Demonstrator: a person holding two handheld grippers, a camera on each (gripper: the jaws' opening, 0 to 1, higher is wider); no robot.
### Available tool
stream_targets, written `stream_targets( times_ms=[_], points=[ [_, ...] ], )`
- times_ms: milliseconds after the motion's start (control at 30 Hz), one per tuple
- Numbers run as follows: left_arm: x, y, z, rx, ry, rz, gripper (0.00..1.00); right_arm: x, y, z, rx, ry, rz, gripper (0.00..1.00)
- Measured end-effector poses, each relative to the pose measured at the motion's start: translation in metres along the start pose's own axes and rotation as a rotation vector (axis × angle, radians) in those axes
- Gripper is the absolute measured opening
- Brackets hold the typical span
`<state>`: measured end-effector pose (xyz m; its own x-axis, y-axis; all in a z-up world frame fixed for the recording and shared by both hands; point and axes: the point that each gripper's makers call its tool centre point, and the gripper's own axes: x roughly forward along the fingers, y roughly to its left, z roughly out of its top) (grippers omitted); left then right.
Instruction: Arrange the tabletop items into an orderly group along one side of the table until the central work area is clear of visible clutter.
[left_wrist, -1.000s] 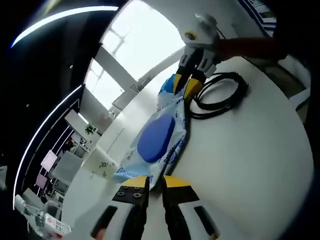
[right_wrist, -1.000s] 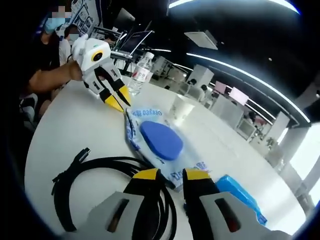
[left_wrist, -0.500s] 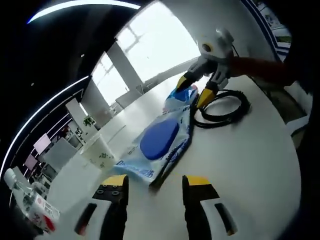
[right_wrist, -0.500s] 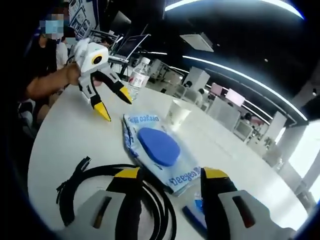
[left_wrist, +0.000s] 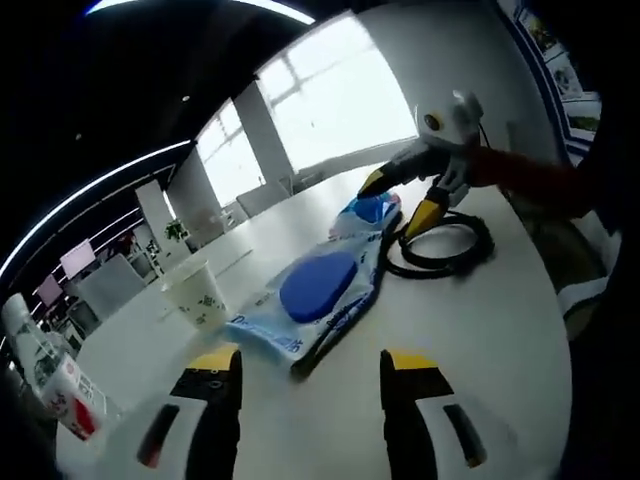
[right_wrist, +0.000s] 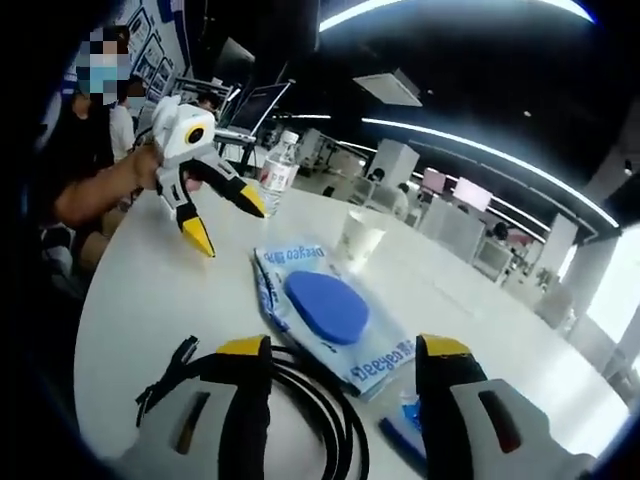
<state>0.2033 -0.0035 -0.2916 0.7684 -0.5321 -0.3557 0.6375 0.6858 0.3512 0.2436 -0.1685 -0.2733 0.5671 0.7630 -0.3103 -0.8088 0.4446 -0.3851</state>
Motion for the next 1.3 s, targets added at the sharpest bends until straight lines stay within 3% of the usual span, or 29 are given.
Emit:
stream_targets(
  times_ms=[300,400,600,1300],
  points=[
    [-0.016,0.001,-0.004,-0.048,-0.003,0.013,0.61,0.007,-0.008,0.016,-0.022,-0.008,0.003,0.58],
    [-0.023,0.007,-0.004,-0.052,-0.013,0.060,0.61,0.010,-0.014,0.025,-0.035,-0.019,0.001,0.60],
    [-0.035,0.007,-0.005,-0.079,-0.031,0.071,0.65,0.015,-0.017,0.032,-0.058,-0.017,0.003,0.61],
    [-0.063,0.013,-0.012,-0.096,-0.039,0.118,0.65,0.051,-0.014,0.073,-0.160,-0.023,0.056,0.63]
  ],
)
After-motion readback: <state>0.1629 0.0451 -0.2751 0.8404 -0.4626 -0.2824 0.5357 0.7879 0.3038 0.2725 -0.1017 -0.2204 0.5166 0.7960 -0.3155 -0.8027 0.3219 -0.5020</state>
